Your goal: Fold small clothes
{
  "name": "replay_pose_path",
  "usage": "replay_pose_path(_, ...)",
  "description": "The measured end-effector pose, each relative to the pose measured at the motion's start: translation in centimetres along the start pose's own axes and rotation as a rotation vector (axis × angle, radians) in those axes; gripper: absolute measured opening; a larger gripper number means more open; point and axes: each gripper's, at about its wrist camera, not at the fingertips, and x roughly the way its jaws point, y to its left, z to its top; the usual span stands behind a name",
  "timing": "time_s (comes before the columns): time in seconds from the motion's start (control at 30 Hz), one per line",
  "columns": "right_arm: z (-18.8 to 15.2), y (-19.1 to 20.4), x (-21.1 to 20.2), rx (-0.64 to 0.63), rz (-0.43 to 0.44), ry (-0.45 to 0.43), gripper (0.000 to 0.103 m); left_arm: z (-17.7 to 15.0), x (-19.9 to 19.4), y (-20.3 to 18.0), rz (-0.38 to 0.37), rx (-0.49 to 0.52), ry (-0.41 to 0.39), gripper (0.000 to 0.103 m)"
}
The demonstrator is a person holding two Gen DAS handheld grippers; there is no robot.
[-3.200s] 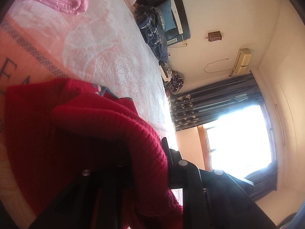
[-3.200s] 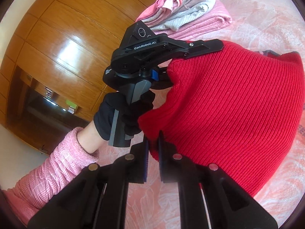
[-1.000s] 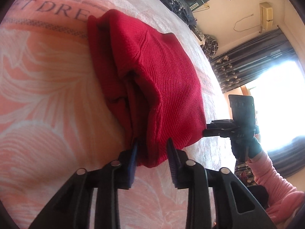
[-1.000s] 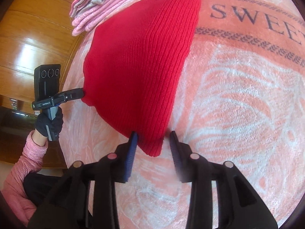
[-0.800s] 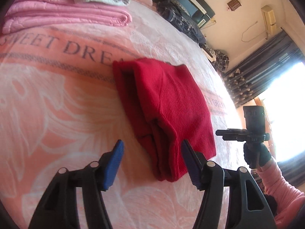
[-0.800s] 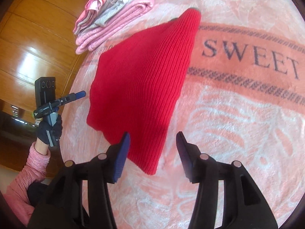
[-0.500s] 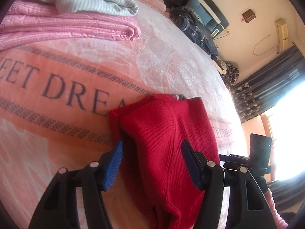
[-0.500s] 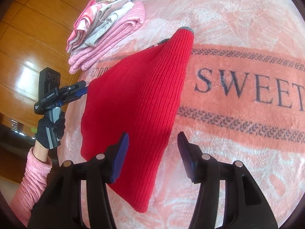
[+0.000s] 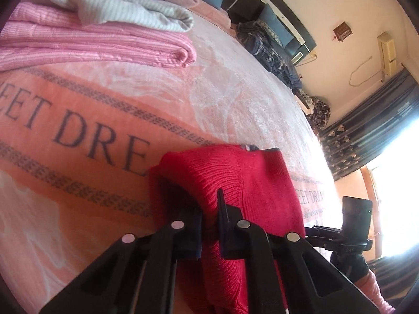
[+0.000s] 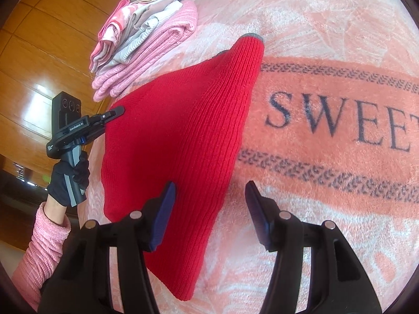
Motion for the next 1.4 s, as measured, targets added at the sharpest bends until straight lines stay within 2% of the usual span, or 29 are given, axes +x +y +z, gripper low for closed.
replay_pose_path(0.1, -0.1, 0.3, 0.3, -0.005, -0.007, 0.006, 0.057, -0.5, 0.9, 1.6, -0.009, -0.040, 0.035, 0.009)
replay_pose_path(0.17, -0.1, 0.4, 0.4, -0.006, -0.009, 0.006, 0.057, -0.7, 1.3, 1.7, -0.044, -0.045, 0.056, 0.011)
replay_pose_path(0.2, -0.1, 0.5, 0.2, -0.008, -0.009, 0.006, 0.057, -0.7, 1.3, 1.7, -0.053, -0.053, 0.059, 0.017)
replay_pose_path(0.23, -0.1, 0.5, 0.1, -0.010, -0.008, 0.006, 0.057, -0.7, 1.1, 1.6, -0.059, -0.061, 0.063, 0.035)
replay_pose_path(0.3, -0.1, 0.5, -0.2, -0.008, 0.000, 0.001, 0.057, -0.8, 0.6, 1.1, -0.073, -0.059, 0.070, 0.057)
replay_pose_path(0.33, 0.0, 0.5, -0.4, -0.005, 0.010, -0.002, 0.057, -1.0, 0.2, 0.9, -0.076, -0.052, 0.072, 0.063)
replay_pose_path(0.4, 0.0, 0.3, -0.6, 0.004, 0.036, -0.006, 0.057, -1.8, -0.1, 0.8, -0.101, -0.058, 0.100, 0.068)
replay_pose_path(0.47, -0.1, 0.1, -0.7, 0.017, 0.056, -0.005, 0.057, -2.7, 0.0, 1.3, -0.153, -0.096, 0.127, 0.068)
replay_pose_path(0.57, -0.1, -0.1, -0.7, 0.034, 0.071, -0.002, 0.057, -3.5, 1.2, 2.5, -0.168, -0.161, 0.173, 0.068)
replay_pose_path(0.73, -0.2, -0.1, -0.3, 0.044, 0.104, 0.010, 0.058, -4.1, 2.9, 3.5, -0.235, -0.235, 0.192, 0.068)
replay_pose_path(0.8, -0.1, -0.1, -0.2, 0.048, 0.118, 0.013, 0.058, -4.1, 3.6, 3.4, -0.247, -0.234, 0.196, 0.068)
replay_pose_path(1.03, 0.1, -0.9, 0.4, 0.082, 0.132, 0.020, 0.058, -4.5, 4.8, 2.3, -0.369, -0.232, 0.228, 0.068)
replay_pose_path(1.17, 0.5, -1.4, 1.3, 0.113, 0.159, 0.021, 0.059, -4.9, 5.7, 1.2, -0.382, -0.178, 0.277, 0.071)
replay_pose_path(1.33, 0.6, -1.4, 3.3, 0.145, 0.215, 0.015, 0.060, -4.8, 6.7, 0.7, -0.401, -0.183, 0.283, 0.071)
replay_pose_path(1.37, 0.8, -1.2, 3.4, 0.139, 0.216, 0.009, 0.060, -4.9, 6.8, 0.3, -0.408, -0.174, 0.282, 0.071)
replay_pose_path(1.4, 0.9, -0.9, 3.5, 0.130, 0.211, 0.006, 0.056, -5.1, 6.9, 0.0, -0.407, -0.163, 0.283, 0.065)
